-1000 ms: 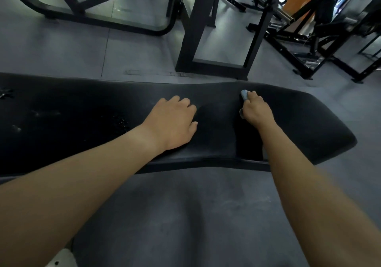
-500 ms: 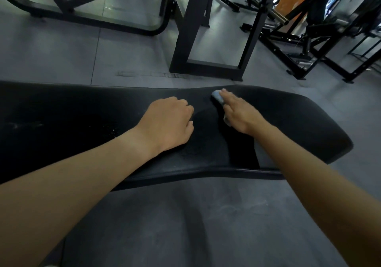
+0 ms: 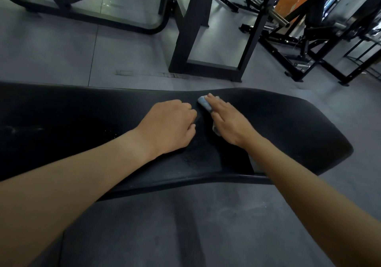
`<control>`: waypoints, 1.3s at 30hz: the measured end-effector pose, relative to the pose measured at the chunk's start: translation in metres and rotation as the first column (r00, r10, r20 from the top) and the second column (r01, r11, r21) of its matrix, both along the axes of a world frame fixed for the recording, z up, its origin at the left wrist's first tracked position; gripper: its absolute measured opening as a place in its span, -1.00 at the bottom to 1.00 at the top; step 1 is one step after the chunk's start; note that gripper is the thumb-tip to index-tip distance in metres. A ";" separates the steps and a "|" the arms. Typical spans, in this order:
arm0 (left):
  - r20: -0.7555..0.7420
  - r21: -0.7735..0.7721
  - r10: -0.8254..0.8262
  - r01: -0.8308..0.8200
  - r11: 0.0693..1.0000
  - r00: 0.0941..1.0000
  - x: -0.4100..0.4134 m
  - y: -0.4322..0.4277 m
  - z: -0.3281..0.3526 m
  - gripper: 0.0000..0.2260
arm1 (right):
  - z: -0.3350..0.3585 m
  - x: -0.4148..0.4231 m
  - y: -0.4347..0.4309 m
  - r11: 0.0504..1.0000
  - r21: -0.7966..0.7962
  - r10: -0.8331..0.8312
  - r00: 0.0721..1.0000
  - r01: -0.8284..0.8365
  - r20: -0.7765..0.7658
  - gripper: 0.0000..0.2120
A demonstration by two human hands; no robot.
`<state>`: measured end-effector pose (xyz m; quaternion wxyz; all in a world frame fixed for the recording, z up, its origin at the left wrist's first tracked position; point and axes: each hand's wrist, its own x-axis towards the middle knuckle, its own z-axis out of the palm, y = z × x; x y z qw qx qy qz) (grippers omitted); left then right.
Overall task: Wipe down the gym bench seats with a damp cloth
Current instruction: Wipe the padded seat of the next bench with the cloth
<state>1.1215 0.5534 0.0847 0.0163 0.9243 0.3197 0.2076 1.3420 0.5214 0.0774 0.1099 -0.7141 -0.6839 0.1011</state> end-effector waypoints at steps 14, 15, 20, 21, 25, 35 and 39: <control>-0.008 -0.059 -0.058 0.057 0.997 0.998 -0.016 0.001 -0.005 -0.76 | 0.001 -0.047 0.028 0.959 0.094 -0.258 0.962 0.266 -0.089 -0.64; -0.013 -0.061 -0.056 0.056 0.997 0.998 -0.015 0.001 -0.005 -0.76 | -0.002 -0.056 0.023 0.982 0.079 -0.169 0.983 0.174 -0.064 -0.58; -0.034 -0.077 -0.056 0.054 0.996 0.998 -0.018 -0.002 -0.003 -0.74 | 0.008 -0.038 0.007 0.998 -0.055 -0.028 0.999 0.026 -0.032 -0.46; -0.042 -0.079 -0.067 0.063 0.995 0.997 -0.019 -0.003 -0.003 -0.73 | 0.012 -0.028 0.005 0.993 -0.061 -0.106 0.994 0.104 -0.034 -0.46; -0.094 -0.051 -0.114 0.110 0.993 0.989 -0.026 -0.004 -0.008 -0.70 | 0.012 -0.016 0.004 0.941 -0.026 -0.340 0.936 0.339 -0.090 -0.49; -0.074 -0.125 -0.182 0.172 0.977 0.981 -0.051 -0.010 -0.007 -0.67 | -0.003 -0.057 -0.036 0.993 0.042 -0.108 0.984 0.114 -0.139 -0.48; -0.067 -0.116 -0.190 0.182 0.976 0.979 -0.058 -0.016 -0.006 -0.68 | 0.002 -0.042 -0.036 0.938 0.051 -0.326 0.924 0.342 -0.198 -0.50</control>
